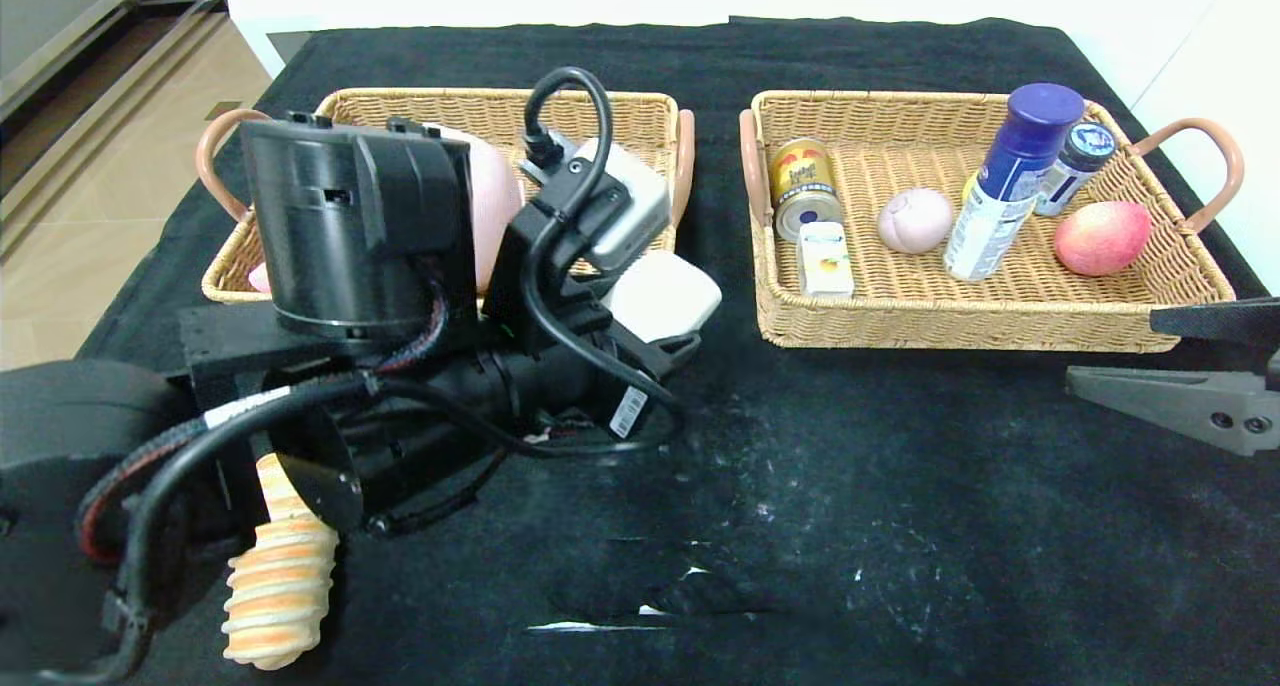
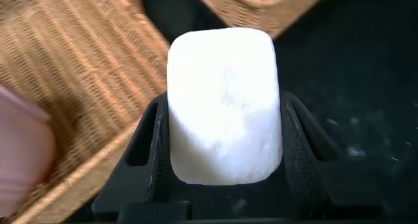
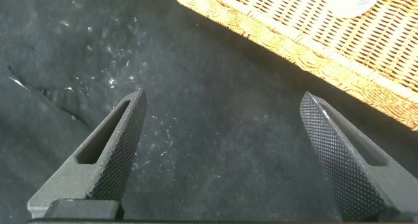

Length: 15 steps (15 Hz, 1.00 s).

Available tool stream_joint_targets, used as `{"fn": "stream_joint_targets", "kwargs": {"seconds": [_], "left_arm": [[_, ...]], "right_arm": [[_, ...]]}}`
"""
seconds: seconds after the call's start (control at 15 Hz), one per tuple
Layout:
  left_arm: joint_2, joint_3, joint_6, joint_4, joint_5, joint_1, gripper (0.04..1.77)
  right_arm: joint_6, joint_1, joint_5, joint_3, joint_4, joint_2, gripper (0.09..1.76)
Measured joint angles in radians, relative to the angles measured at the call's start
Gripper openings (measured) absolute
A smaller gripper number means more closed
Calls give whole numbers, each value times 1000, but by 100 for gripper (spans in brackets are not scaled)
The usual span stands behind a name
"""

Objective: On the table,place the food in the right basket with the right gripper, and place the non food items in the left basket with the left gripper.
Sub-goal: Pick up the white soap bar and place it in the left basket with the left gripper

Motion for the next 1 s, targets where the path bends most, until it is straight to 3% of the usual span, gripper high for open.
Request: {"fn": "stream_joint_targets", "kwargs": {"seconds": [0.47,1.0], "left_arm": [[66,-135,-12,10,-90,215,101],[131,-245,-13,16,-116,272,101]], "right_arm": [[0,-2,0,0,0,2,171],[0,-2,-2,0,0,4,171]]}}
